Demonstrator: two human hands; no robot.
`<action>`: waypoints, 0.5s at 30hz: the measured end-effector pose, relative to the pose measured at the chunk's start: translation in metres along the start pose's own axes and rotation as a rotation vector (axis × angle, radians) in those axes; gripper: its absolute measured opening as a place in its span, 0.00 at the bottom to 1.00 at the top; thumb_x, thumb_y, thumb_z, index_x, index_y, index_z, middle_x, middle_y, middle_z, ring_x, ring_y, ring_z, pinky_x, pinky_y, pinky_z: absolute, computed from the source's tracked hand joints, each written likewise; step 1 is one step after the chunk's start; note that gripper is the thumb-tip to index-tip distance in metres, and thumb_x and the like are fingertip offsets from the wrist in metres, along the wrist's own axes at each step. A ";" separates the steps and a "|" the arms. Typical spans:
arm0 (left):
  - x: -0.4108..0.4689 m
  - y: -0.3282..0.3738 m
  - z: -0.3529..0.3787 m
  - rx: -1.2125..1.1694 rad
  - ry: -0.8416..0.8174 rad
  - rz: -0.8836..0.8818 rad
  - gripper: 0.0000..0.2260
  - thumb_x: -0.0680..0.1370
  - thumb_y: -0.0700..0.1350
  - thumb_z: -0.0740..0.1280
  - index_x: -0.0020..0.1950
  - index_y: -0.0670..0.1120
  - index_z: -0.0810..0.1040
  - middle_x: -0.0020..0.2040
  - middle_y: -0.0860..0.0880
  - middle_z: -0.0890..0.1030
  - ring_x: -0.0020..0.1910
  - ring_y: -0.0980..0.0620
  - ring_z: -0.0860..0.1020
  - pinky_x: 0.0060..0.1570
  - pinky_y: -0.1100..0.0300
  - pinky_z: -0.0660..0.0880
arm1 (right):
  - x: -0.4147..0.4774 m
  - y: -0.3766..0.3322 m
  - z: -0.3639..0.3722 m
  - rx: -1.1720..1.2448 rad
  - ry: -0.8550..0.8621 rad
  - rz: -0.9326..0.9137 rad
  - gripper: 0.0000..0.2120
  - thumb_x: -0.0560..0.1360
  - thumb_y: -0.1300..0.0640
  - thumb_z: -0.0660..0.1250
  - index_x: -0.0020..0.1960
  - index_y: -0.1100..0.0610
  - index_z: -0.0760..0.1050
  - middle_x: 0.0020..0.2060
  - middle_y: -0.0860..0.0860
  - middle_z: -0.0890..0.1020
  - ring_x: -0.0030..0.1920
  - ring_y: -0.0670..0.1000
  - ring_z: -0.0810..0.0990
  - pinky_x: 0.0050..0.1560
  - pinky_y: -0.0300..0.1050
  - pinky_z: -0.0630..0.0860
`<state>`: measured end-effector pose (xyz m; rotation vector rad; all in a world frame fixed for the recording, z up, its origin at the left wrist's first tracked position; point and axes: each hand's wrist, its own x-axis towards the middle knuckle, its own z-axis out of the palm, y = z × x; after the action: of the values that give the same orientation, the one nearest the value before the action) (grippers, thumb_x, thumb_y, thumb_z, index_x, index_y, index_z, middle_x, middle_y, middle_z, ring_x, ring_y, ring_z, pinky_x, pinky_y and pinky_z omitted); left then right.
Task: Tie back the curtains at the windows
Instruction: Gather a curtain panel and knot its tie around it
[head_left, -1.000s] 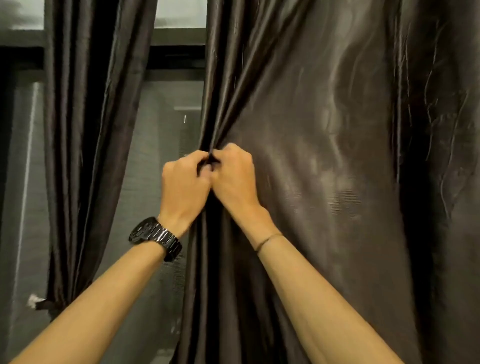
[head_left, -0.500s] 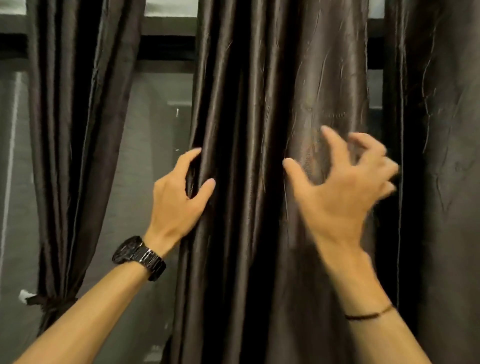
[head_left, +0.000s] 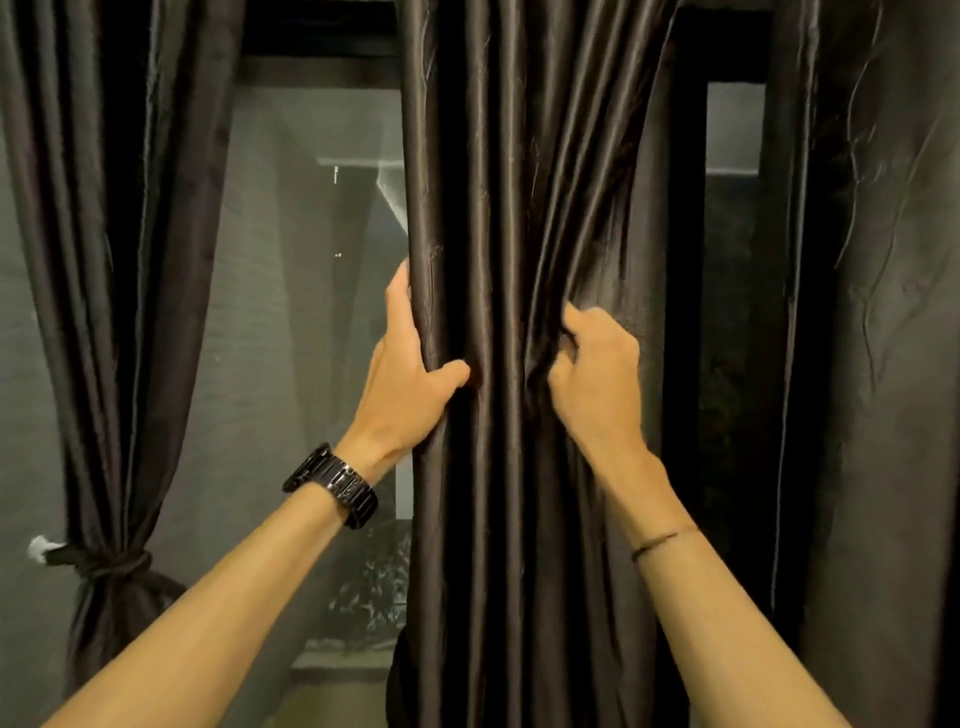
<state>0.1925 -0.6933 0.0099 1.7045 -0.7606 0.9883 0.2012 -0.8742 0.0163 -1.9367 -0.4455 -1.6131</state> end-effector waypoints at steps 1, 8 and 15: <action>-0.001 -0.001 -0.001 -0.014 -0.015 -0.003 0.44 0.76 0.26 0.65 0.84 0.53 0.49 0.62 0.77 0.72 0.58 0.74 0.76 0.55 0.75 0.73 | 0.006 -0.010 0.010 0.018 -0.025 -0.030 0.12 0.71 0.75 0.59 0.38 0.59 0.71 0.33 0.51 0.68 0.34 0.54 0.69 0.34 0.44 0.60; -0.011 -0.013 -0.041 -0.079 0.156 0.025 0.42 0.71 0.30 0.56 0.84 0.51 0.52 0.82 0.61 0.60 0.80 0.66 0.58 0.81 0.60 0.57 | 0.031 -0.105 0.077 0.227 -0.309 -0.351 0.09 0.64 0.67 0.57 0.38 0.67 0.76 0.36 0.60 0.77 0.41 0.65 0.78 0.39 0.55 0.73; -0.050 -0.021 -0.054 -0.063 0.033 -0.044 0.41 0.74 0.33 0.57 0.85 0.52 0.47 0.85 0.50 0.57 0.83 0.58 0.56 0.83 0.48 0.55 | -0.017 -0.082 0.066 0.296 -0.253 -0.251 0.20 0.72 0.67 0.62 0.62 0.59 0.79 0.41 0.47 0.75 0.45 0.54 0.75 0.45 0.36 0.66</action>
<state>0.1717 -0.6332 -0.0335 1.6401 -0.7221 0.9508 0.2005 -0.7674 0.0105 -1.9163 -1.0055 -1.3554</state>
